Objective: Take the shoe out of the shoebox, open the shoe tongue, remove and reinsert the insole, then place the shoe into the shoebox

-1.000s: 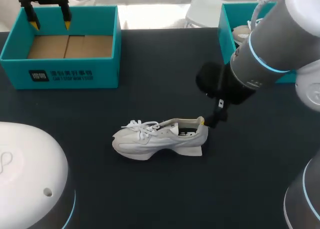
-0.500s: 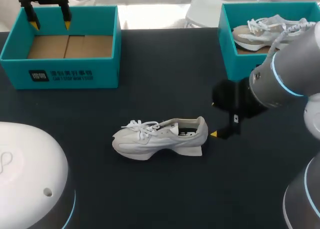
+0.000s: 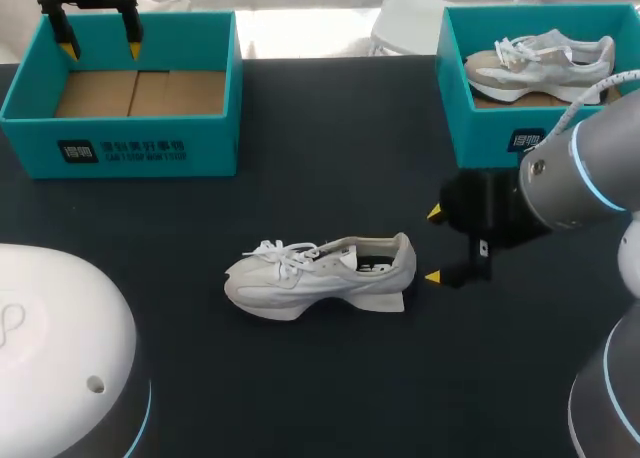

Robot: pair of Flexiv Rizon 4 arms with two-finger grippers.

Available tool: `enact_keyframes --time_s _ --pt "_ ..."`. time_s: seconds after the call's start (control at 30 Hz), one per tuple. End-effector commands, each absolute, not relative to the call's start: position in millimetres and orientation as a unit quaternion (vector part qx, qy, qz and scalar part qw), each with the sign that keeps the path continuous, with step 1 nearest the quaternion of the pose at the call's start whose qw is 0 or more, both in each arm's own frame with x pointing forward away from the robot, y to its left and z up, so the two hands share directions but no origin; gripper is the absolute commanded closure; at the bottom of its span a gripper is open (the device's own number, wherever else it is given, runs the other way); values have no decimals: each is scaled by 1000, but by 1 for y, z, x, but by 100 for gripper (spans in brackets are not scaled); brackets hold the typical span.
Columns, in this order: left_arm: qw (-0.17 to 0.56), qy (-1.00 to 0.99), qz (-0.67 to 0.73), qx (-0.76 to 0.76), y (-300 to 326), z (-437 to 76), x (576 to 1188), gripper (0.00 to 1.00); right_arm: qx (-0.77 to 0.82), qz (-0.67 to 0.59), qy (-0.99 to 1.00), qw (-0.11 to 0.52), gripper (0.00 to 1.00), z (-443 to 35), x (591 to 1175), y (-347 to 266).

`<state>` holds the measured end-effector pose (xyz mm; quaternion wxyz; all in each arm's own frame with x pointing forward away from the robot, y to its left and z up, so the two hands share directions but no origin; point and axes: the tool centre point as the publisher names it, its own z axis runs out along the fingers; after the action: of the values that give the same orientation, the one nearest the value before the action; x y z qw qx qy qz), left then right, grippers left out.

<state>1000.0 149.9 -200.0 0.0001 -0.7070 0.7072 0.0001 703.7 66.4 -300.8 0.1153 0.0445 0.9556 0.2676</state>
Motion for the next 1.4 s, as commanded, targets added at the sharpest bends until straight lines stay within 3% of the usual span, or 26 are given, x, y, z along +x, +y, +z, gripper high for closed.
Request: enact_keyframes --time_s 0.03,0.43,1.4 --pt "0 707 0 -707 150 -200 1000 0 25 346 933 98 0 -328 713 53" --pt "0 707 0 -707 150 -200 1000 0 35 402 913 53 0 -356 724 40" --pt "0 707 0 -707 150 -200 1000 0 20 439 896 60 0 -381 734 101"
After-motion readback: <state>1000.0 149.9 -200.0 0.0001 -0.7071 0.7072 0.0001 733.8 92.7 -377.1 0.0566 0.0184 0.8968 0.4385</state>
